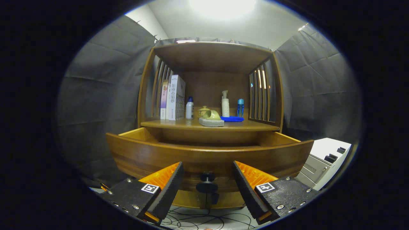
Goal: Pull open the drawer, take out the items inside it, and place them on the countertop above the cabinet.
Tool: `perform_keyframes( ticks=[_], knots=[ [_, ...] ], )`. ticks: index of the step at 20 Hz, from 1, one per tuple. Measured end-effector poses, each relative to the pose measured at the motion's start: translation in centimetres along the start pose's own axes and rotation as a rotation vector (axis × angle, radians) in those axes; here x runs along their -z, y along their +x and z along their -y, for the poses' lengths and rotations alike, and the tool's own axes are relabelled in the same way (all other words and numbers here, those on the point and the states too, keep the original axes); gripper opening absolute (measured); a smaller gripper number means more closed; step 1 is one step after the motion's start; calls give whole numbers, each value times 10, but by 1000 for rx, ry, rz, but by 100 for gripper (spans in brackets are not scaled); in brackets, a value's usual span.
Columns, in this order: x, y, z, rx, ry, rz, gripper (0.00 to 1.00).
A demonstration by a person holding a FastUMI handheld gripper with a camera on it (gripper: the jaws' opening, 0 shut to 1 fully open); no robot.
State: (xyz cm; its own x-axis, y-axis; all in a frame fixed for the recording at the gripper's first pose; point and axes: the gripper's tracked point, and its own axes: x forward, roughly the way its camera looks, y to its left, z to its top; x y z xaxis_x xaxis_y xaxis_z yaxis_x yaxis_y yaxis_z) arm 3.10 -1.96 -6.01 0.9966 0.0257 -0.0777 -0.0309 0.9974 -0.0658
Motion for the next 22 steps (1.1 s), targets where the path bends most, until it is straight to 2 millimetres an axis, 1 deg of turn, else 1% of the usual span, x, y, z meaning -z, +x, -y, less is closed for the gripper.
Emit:
perform_keyframes(
  ticks=[5,7,9,11,18,22],
  knots=[
    [19,14,-3,1,6,-38,94],
    [22,20,-1,9,-3,-51,94],
    [21,27,-3,9,-9,-57,95],
    [20,27,4,40,-16,-52,94],
    [19,32,1,34,-12,-35,95],
    [10,42,1,20,2,-15,95]
  ],
)
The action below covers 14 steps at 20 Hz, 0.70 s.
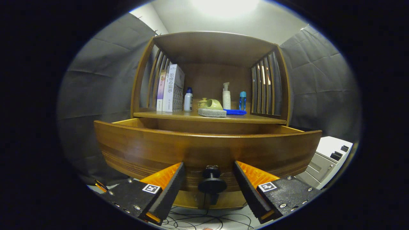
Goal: Pull open the drawer, take out the items inside it, and place them on the countertop above the cabinet.
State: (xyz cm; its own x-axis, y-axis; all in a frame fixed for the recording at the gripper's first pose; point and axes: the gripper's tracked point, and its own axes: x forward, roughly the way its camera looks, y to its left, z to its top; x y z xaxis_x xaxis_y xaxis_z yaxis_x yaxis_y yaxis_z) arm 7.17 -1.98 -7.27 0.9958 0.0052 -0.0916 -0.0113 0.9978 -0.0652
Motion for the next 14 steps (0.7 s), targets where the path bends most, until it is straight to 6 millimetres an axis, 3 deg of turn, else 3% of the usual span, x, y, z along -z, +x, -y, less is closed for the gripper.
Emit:
perform_keyframes(
  ticks=[14],
  knots=[
    [-5,46,-2,6,5,-36,95]
  ],
)
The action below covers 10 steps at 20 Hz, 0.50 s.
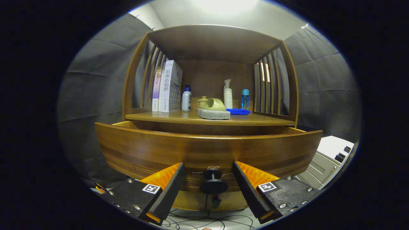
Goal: Pull open the drawer, take out the items inside it, and place them on the countertop above the cabinet.
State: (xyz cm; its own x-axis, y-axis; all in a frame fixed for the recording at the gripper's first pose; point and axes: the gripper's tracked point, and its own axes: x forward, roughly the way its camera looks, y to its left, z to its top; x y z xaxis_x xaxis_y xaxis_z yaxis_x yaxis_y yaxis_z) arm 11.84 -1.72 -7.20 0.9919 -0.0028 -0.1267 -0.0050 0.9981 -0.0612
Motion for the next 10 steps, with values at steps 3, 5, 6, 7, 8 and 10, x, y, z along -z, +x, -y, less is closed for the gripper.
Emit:
perform_keyframes(
  ticks=[3,5,6,7,8,10],
  knots=[
    [-2,11,-1,-2,1,-5,95],
    [-3,20,0,-1,2,-4,95],
    [-3,24,0,-2,2,-4,95],
    [-4,27,0,-3,2,-3,95],
    [-4,30,-1,-4,4,-4,95],
    [-5,36,0,-5,5,-6,95]
  ],
)
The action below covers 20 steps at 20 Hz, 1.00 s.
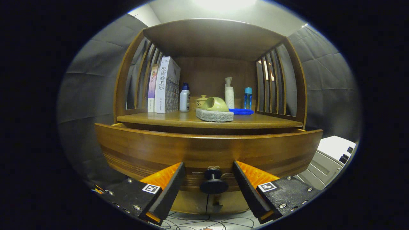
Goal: Pull open the drawer, take out the items inside it, and place them on the countertop above the cabinet.
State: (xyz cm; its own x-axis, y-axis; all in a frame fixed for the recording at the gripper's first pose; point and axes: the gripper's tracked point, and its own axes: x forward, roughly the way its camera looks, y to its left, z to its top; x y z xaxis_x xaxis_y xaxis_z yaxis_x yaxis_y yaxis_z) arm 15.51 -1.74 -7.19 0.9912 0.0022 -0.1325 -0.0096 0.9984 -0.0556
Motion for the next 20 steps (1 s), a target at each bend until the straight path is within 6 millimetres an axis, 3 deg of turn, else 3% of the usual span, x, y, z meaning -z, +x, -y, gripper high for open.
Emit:
perform_keyframes(
  ticks=[20],
  knots=[
    [-4,57,4,-19,40,6,95]
  ],
)
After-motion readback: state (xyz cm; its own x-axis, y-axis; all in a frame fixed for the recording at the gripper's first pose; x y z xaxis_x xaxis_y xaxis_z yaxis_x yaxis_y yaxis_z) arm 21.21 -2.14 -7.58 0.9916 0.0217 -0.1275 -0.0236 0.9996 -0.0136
